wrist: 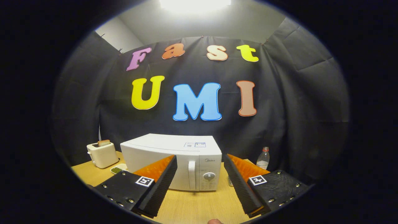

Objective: Open the microwave, put the food inside, and close the microwave door.

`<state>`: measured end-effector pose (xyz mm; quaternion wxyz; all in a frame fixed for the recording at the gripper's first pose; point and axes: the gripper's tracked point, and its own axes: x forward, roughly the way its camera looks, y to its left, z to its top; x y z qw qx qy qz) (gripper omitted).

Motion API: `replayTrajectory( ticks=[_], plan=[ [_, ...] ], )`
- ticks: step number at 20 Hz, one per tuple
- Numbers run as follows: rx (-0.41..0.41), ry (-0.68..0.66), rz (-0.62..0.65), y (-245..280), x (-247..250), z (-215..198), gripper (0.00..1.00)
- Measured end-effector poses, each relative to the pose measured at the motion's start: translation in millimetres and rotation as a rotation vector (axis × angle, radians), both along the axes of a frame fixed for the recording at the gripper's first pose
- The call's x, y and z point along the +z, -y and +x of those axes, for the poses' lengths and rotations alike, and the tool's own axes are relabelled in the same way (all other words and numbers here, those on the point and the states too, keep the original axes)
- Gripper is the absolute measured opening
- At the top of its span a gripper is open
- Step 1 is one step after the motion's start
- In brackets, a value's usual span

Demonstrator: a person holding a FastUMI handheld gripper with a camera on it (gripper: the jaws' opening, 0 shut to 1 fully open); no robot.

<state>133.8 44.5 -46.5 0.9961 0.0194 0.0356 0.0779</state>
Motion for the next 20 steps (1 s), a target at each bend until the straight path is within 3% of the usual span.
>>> replayTrajectory(
  ticks=[7, 20],
  plan=[
    [0.075, -0.051, 0.005, -28, -47, 51, 0.96],
    [0.075, -0.191, -0.060, -40, -140, 118, 0.96]
  ],
)
